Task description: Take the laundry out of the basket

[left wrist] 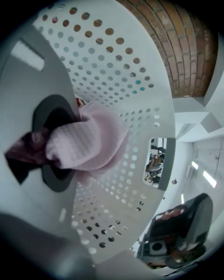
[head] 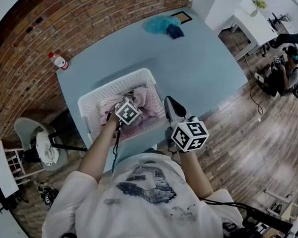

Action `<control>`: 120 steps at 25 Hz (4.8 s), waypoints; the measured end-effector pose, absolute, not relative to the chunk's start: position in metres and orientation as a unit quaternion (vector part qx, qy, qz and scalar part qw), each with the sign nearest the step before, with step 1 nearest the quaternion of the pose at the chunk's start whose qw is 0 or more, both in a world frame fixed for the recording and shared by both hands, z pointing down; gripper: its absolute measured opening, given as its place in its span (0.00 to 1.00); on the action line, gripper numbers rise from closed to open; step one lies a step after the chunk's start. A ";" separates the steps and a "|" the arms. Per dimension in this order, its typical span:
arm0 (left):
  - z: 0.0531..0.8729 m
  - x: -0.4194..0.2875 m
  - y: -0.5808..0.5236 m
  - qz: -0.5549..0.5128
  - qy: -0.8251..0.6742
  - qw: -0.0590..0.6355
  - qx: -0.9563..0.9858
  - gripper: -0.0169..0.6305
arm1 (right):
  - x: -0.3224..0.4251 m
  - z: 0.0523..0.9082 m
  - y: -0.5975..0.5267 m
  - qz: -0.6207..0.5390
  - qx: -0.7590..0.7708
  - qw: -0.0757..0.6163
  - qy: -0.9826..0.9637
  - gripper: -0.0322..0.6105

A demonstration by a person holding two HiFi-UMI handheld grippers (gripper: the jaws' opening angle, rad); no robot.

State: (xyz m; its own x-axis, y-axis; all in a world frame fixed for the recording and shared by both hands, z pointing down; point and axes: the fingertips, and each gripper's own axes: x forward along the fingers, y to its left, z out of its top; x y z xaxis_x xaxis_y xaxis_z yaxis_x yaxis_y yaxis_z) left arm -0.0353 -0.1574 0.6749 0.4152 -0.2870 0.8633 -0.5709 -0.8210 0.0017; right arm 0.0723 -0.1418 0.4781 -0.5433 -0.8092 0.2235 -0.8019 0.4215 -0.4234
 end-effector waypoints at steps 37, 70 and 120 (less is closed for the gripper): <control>0.502 -0.134 -0.103 0.209 -0.427 0.088 0.875 0.21 | 0.003 0.427 -0.056 -0.201 -0.522 0.007 0.829 0.05; 0.314 -0.033 -0.209 0.120 -0.559 -0.039 0.819 0.20 | 0.102 0.347 -0.221 -0.130 -0.379 0.046 0.915 0.05; 0.480 0.212 -0.304 0.174 -0.455 0.068 0.871 0.20 | 0.349 0.429 -0.267 -0.184 -0.518 0.024 0.835 0.05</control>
